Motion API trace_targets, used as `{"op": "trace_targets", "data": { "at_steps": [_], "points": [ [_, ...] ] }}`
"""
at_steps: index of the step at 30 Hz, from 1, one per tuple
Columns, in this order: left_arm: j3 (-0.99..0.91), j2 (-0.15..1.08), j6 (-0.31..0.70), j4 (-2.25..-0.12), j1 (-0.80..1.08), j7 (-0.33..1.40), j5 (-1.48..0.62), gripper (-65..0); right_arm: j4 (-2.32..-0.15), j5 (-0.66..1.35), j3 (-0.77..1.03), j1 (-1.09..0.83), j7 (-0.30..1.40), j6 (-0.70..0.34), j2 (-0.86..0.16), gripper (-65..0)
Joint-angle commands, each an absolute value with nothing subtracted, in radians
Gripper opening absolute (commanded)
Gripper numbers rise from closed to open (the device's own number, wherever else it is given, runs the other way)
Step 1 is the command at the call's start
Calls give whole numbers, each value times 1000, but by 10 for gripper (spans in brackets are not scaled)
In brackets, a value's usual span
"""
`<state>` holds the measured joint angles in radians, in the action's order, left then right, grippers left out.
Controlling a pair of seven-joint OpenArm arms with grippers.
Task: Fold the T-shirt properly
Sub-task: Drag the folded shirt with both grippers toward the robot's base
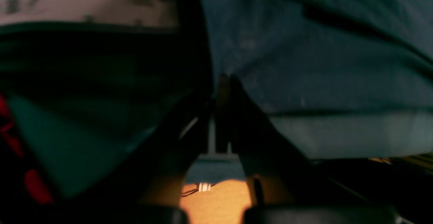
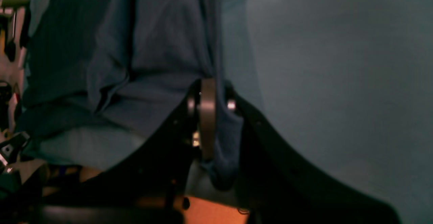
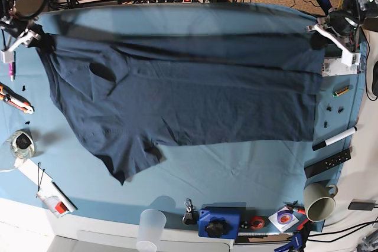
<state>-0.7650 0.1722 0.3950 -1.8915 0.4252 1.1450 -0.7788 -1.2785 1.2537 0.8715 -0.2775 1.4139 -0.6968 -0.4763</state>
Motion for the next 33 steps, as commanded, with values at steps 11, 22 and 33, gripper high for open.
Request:
{"op": "trace_targets", "data": {
  "at_steps": [11,22,33],
  "points": [
    [-791,186,405,-1907,471,1180,-779,-650,-1296,1260,892,-366,1396,-698,-501,-650],
    [-791,186,405,-1907,471,1183,-783,-650,-1296,1261,892,-368,1396,-698,-501,-650],
    [-791,186,406,-1969,472,1190,-822,-375,-1296,1470,899,-368,1396,-698,-564,-527]
  ]
}}
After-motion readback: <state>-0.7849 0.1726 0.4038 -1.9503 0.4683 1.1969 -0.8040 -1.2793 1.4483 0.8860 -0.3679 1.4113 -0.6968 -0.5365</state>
